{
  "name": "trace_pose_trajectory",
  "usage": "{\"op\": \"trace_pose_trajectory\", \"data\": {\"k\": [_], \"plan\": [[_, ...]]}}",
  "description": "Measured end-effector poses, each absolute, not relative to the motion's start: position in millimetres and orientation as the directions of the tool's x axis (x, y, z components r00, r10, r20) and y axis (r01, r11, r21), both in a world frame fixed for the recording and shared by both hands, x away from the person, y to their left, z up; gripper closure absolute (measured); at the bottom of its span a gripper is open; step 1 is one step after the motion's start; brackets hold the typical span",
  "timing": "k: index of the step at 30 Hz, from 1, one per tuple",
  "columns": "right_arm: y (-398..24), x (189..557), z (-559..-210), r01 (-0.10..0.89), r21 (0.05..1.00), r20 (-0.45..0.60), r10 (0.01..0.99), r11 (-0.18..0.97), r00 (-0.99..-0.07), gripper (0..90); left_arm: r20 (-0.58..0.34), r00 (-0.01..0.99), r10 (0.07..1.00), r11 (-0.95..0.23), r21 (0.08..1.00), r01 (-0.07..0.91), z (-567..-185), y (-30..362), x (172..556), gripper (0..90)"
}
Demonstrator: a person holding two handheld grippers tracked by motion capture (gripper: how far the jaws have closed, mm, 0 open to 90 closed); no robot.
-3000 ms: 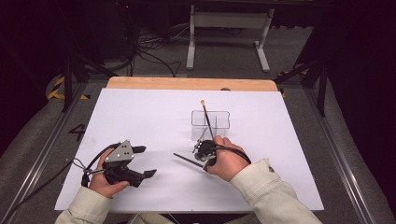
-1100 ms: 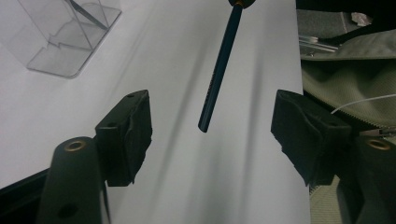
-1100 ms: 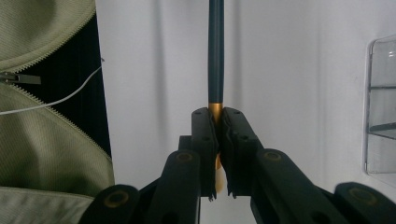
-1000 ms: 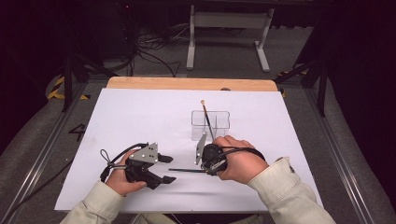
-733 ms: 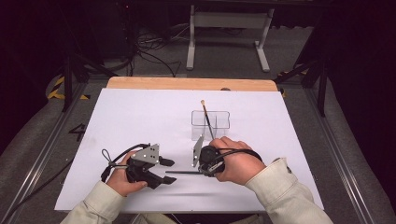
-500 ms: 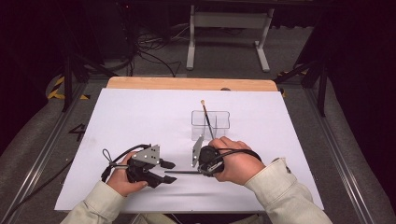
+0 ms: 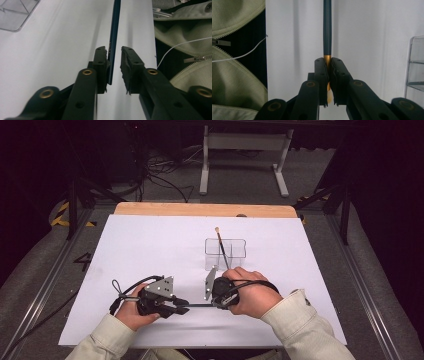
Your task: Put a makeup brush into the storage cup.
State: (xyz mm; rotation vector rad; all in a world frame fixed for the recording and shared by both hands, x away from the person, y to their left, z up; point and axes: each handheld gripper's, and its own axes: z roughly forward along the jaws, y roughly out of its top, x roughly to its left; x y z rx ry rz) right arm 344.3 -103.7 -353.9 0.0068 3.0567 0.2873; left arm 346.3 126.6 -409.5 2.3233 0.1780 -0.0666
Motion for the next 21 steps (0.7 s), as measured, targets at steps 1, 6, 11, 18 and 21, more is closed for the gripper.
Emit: {"op": "trace_pose_trajectory", "data": {"k": [1, 6, 11, 18, 21], "plan": [[-103.4, 344.3, -354.1, -0.007, 0.185, -0.071, 0.007, 0.983, -0.997, 83.9, -0.107, 0.988, 0.108, -0.682, 0.715, 0.152, -409.7, 126.6, 346.4, 78.3], [-102.5, 343.9, -354.8, -0.022, 0.181, -0.074, -0.009, 0.983, -0.997, 83.9, -0.106, 0.99, 0.096, -0.695, 0.705, 0.143, -410.9, 125.2, 346.1, 82.5], [-103.7, 344.3, -356.0, -0.041, 0.181, -0.078, -0.028, 0.983, -0.997, 83.8, -0.101, 0.991, 0.089, -0.704, 0.698, 0.135, -411.2, 123.9, 345.2, 84.0], [-104.8, 346.5, -358.0, -0.051, 0.189, -0.077, -0.037, 0.981, -0.996, 83.7, -0.083, 0.993, 0.088, -0.711, 0.692, 0.122, -412.2, 122.8, 343.6, 84.7], [-104.4, 346.5, -358.0, -0.06, 0.18, -0.079, -0.047, 0.982, -0.996, 83.7, -0.08, 0.993, 0.083, -0.714, 0.69, 0.116, -412.8, 122.1, 343.5, 84.9]]}}
